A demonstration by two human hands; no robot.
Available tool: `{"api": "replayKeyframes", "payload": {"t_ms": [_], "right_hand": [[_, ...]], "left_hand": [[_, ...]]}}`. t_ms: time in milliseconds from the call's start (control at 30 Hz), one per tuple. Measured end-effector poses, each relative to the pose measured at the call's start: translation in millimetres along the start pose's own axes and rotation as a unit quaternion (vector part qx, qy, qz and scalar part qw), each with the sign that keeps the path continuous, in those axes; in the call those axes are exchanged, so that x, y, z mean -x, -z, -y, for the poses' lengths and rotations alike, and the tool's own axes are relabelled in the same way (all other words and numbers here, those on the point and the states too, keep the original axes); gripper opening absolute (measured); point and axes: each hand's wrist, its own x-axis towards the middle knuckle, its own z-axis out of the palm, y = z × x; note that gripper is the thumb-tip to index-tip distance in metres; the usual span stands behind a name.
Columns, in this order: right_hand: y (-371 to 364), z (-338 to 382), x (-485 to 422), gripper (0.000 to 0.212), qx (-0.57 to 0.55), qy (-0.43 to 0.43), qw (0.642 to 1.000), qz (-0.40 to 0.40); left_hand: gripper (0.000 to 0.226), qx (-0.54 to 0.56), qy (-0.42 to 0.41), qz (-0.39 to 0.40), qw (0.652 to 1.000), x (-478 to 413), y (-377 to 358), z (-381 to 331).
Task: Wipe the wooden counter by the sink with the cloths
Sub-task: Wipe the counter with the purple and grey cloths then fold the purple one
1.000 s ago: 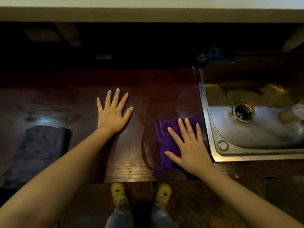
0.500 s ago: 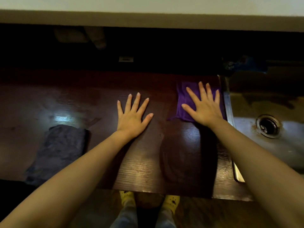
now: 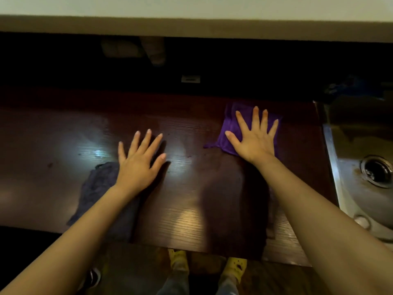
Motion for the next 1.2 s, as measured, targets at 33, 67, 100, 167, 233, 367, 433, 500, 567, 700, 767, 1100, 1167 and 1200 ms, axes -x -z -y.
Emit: {"api": "replayKeyframes", "payload": {"t_ms": [33, 67, 100, 167, 233, 367, 433, 500, 567, 700, 767, 1100, 1167, 1200], "right_hand": [[-1, 10, -1, 0.074, -0.001, 0.006, 1.000, -0.001], [-3, 20, -1, 0.074, -0.002, 0.012, 1.000, -0.004], [-5, 31, -2, 0.074, -0.003, 0.020, 1.000, -0.007], [-10, 53, -1, 0.074, -0.003, 0.035, 0.999, -0.008], [-14, 77, -1, 0.075, -0.001, 0.051, 0.999, -0.005], [-21, 125, -3, 0.075, -0.006, 0.065, 0.998, -0.005], [-24, 148, -3, 0.075, -0.007, 0.068, 0.998, -0.007], [-26, 169, -6, 0.075, -0.008, 0.074, 0.997, -0.008], [-29, 188, -9, 0.075, -0.006, 0.083, 0.996, -0.008], [-34, 212, -14, 0.073, 0.007, 0.108, 0.994, -0.004], [-33, 218, -16, 0.072, 0.008, 0.124, 0.992, -0.002], [-36, 214, 19, 0.063, 0.019, 0.257, 0.966, 0.011], [-36, 201, 26, 0.061, 0.019, 0.264, 0.964, 0.006], [-35, 192, 31, 0.061, 0.016, 0.260, 0.966, 0.003]], "left_hand": [[0.054, -0.012, 0.014, -0.007, 1.000, 11, 4, 14], [0.056, -0.023, 0.026, -0.013, 0.999, 22, 6, 26], [0.059, -0.030, 0.035, -0.016, 0.999, 33, 8, 37], [0.063, -0.039, 0.043, -0.001, 0.998, 52, 7, 51], [0.065, -0.044, 0.045, 0.014, 0.998, 63, 1, 57], [0.061, -0.066, 0.046, -0.011, 0.997, 64, -7, 55], [0.061, -0.069, 0.044, -0.014, 0.997, 65, -8, 56], [0.062, -0.069, 0.045, -0.012, 0.997, 65, -6, 55], [0.064, -0.060, 0.045, -0.010, 0.997, 63, -3, 53], [0.064, -0.056, 0.048, -0.030, 0.997, 80, -4, 55], [0.065, -0.064, 0.049, -0.025, 0.996, 97, -7, 58], [0.065, -0.071, 0.050, -0.009, 0.996, 103, -11, 63], [0.066, -0.068, 0.053, -0.009, 0.996, 102, -10, 63], [0.066, -0.067, 0.053, -0.007, 0.996, 102, -9, 62]]}}
